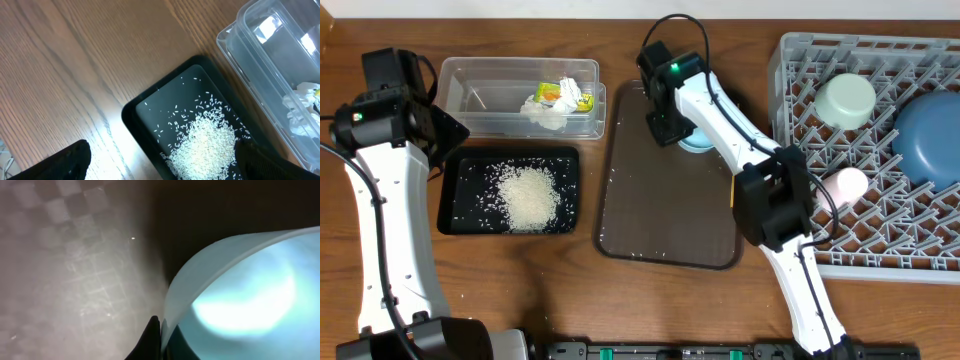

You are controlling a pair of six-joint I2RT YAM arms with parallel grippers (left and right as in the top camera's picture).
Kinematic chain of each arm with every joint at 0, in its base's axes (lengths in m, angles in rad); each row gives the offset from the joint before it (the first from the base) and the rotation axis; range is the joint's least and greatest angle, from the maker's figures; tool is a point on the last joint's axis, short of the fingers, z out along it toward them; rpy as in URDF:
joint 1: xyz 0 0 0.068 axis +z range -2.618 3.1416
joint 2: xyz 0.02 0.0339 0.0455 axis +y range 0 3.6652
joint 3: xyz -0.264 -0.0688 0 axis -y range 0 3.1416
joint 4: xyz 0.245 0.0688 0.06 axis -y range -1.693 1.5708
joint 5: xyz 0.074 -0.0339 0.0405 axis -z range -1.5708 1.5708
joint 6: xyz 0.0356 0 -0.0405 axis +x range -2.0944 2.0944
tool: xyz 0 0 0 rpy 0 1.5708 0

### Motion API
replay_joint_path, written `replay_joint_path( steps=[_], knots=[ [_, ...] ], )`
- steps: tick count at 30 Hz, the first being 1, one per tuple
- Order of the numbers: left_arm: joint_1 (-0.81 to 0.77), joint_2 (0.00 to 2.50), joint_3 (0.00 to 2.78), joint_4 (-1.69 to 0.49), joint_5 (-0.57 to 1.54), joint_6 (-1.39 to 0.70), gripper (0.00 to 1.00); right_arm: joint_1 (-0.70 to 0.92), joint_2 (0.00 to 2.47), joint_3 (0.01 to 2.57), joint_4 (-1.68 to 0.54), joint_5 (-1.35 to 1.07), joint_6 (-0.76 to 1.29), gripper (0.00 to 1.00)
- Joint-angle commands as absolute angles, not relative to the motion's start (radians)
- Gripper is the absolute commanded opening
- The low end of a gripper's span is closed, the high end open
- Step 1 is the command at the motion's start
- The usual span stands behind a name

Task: Sort waste into correct bins and load items into the dishwasher rack
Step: 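Reach the right gripper to the light-blue saucer and grasp it, then carry the light-blue saucer into the rack's right side and release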

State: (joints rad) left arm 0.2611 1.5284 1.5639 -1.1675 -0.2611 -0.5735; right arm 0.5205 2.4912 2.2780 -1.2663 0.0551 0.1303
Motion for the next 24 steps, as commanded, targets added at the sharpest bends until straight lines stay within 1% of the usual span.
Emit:
replay_joint_path(
  steps=[1, 5, 8, 13, 14, 17, 20, 21, 24],
  knots=[
    [0.265, 1.53, 1.567, -1.17, -0.266, -0.581, 0.94, 0.527, 2.386, 2.298, -1.267, 0.044, 0.169, 0.01],
    [0.265, 1.53, 1.567, -1.17, -0.266, -0.581, 0.94, 0.479, 2.255, 2.298, -1.242, -0.06, 0.167, 0.01],
    [0.265, 1.53, 1.567, -1.17, -0.266, -0.581, 0.94, 0.392, 2.148, 2.298, -1.227, -0.225, 0.126, 0.01],
    [0.265, 1.53, 1.567, -1.17, -0.266, -0.582, 0.94, 0.151, 2.019, 2.297, -1.293, -0.674, 0.022, 0.01],
    [0.265, 1.53, 1.567, -1.17, -0.266, -0.582, 0.94, 0.078, 2.003, 2.297, -1.339, -0.788, -0.015, 0.01],
    [0.265, 1.53, 1.567, -1.17, -0.266, -0.581, 0.94, -0.066, 1.99, 2.297, -1.479, -0.968, -0.133, 0.01],
    [0.265, 1.53, 1.567, -1.17, -0.266, -0.582, 0.94, -0.209, 1.99, 2.295, -1.68, -1.065, -0.315, 0.01],
    [0.265, 1.53, 1.567, -1.17, -0.266, -0.581, 0.94, -0.252, 1.99, 2.283, -1.699, -1.085, -0.352, 0.01],
    [0.265, 1.53, 1.567, -1.17, -0.266, -0.582, 0.94, -0.346, 1.966, 2.224, -1.699, -1.08, -0.337, 0.01]
  ],
)
